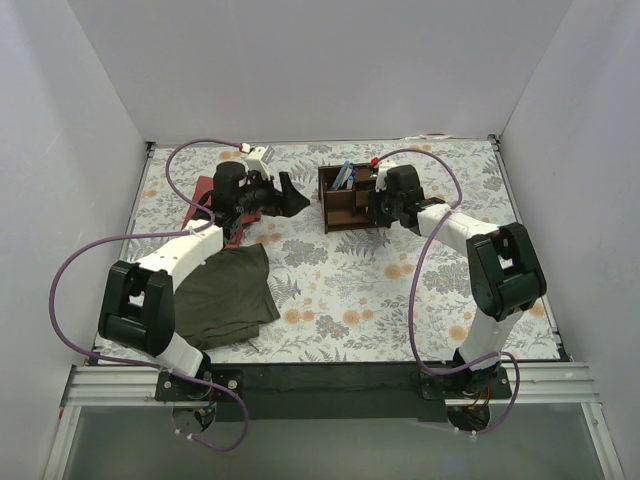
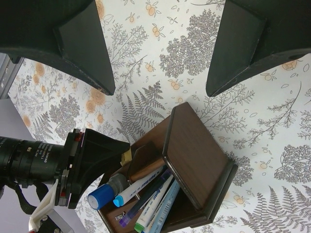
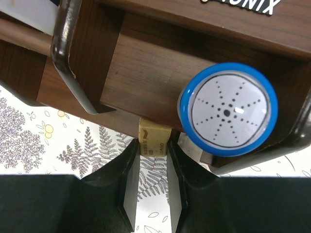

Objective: Sort the stationery into containers
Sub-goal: Place the stationery in the storage box.

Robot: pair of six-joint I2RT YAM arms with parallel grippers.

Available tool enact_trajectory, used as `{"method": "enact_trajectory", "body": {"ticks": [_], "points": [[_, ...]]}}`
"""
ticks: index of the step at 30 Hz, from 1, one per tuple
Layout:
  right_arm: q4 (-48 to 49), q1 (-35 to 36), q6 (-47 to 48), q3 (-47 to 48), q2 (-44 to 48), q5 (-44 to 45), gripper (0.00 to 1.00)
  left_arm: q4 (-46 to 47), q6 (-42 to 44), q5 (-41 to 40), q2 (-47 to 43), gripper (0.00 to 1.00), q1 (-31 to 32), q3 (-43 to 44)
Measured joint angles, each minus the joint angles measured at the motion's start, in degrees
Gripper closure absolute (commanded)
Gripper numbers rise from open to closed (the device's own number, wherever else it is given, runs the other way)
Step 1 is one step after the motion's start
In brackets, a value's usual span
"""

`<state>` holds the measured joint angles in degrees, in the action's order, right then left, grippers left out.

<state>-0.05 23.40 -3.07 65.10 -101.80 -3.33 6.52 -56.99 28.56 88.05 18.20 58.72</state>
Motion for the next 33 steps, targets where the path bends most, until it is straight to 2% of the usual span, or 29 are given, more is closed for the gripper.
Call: {"method": "enact_trajectory", "body": {"ticks": [2, 8, 25, 27, 28, 29, 33], "points": [[0.0, 0.0, -0.1, 0.1, -0.2, 0.3, 0.59, 0.0, -0.2, 0.1, 0.0, 0.24, 0.0, -0.1], [0.2, 0.4, -0.8, 0.1, -0.4, 1.1, 0.52, 0.0, -0.5, 0.4, 0.0, 0.24, 0.0, -0.1], [-0.4, 1.2, -1.3, 0.0, 1.3, 1.9, 0.54, 0.0, -0.7, 1.1, 0.0, 0.24, 0.0, -0.1], [-1.3, 1.5, -1.3, 0.0, 3.1, 2.0, 0.66, 0.0, -0.9, 1.3, 0.0, 0.24, 0.0, 0.0], [-1.6, 1.5, -1.2, -0.2, 4.0, 2.1, 0.76, 0.0, -0.9, 1.4, 0.0, 0.24, 0.0, 0.0], [-2.1, 1.5, -1.3, -0.8, 5.5, 2.1, 0.98, 0.1, -0.9, 1.5, 0.0, 0.24, 0.0, 0.0], [-3.2, 1.7, -0.4, -4.2, 10.8, 1.8, 0.99, 0.6, -1.0, 1.5, 0.0, 0.25, 0.0, 0.0]]}}
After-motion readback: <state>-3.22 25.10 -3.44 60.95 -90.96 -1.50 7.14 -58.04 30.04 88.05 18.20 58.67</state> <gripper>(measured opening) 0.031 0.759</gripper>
